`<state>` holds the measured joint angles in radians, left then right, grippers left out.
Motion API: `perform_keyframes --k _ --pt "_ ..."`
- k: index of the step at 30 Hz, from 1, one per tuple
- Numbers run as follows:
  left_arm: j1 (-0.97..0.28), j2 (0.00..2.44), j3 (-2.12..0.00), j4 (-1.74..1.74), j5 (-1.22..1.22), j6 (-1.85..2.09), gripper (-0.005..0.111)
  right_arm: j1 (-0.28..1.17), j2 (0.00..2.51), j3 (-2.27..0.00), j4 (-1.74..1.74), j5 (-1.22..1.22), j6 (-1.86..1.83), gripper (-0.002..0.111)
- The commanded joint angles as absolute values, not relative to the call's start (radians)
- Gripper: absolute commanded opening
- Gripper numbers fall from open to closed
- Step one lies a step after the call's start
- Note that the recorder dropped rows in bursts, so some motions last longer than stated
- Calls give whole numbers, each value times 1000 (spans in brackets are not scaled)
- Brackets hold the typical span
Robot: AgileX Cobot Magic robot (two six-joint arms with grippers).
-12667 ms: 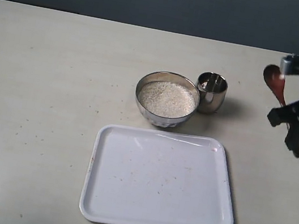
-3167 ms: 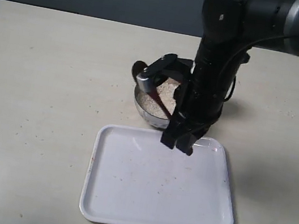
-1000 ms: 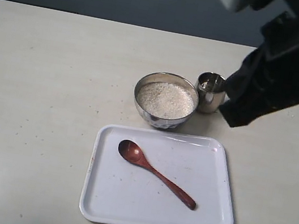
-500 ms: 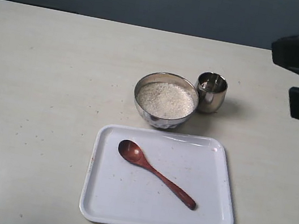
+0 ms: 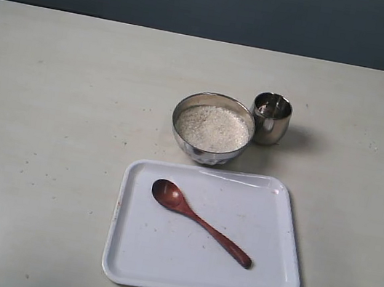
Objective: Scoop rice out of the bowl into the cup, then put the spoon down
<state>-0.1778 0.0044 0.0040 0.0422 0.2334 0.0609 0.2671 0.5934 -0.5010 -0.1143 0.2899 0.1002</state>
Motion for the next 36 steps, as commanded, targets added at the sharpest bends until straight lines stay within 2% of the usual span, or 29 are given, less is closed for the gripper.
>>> perform_keyframes --k 1,9,20,28,36 --pt "-182 0 0 43 232 54 1 98 409 -346 -29 250 112 0" --pt "-182 0 0 43 232 54 1 -118 139 -215 59 311 112 0" --pt "-182 0 0 43 232 54 1 -123 17 -211 51 431 109 0" --pt "-182 0 0 43 232 54 1 -127 0 -75 47 363 107 0" --pt "-182 0 0 43 232 54 1 -129 0 -55 47 385 83 0"
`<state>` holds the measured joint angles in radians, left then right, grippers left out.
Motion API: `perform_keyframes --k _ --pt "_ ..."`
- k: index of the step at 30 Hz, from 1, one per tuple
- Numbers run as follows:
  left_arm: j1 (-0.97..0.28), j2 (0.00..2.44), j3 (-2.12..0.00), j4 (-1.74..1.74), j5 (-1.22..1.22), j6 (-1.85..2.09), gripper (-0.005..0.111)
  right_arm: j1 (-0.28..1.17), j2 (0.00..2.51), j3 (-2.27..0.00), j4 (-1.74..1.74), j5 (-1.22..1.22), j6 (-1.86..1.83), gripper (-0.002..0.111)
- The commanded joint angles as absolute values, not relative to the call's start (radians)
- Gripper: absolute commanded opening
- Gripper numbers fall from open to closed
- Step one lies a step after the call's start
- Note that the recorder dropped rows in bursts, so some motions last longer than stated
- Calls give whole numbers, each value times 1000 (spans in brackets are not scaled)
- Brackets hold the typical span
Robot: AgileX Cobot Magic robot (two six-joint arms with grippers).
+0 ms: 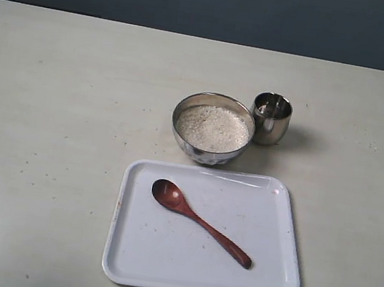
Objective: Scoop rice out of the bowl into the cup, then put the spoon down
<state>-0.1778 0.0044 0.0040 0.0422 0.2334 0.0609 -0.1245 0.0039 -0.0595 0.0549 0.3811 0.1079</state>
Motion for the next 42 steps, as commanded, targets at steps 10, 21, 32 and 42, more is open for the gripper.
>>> perform_keyframes --k 10,21,32,42 --pt "-182 0 0 43 232 54 1 -129 0 -55 55 402 49 0" --pt "-182 0 0 43 232 54 1 -129 0 -55 55 419 34 0" --pt "-182 0 0 43 232 54 1 -129 0 0 95 382 27 0" --pt "-182 0 0 43 232 54 1 -129 0 0 93 378 16 0"
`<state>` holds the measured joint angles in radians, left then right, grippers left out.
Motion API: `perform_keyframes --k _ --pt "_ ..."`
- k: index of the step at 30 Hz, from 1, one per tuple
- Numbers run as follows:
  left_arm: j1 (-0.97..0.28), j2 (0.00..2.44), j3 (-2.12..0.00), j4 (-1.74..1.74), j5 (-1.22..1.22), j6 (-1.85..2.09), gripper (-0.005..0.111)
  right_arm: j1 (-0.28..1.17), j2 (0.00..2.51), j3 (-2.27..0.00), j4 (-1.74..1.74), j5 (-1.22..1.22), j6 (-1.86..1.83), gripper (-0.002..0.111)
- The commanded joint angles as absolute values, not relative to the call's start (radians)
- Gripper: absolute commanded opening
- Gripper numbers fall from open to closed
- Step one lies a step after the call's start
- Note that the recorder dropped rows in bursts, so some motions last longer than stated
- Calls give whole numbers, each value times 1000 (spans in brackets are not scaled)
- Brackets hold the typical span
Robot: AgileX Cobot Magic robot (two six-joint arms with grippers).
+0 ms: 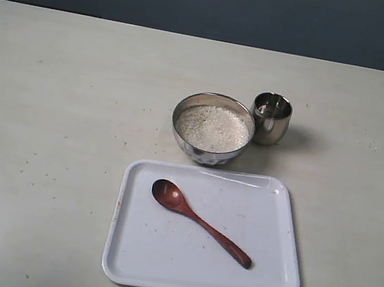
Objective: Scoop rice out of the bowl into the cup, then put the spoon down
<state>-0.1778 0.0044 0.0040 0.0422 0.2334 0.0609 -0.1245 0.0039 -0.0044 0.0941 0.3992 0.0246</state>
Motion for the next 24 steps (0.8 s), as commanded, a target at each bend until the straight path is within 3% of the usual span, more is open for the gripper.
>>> perform_keyframes --k 1,24 --pt "-182 0 0 43 232 54 1 -129 0 0 96 378 16 0" --pt "-182 0 0 43 232 54 1 -129 0 0 113 378 18 0"
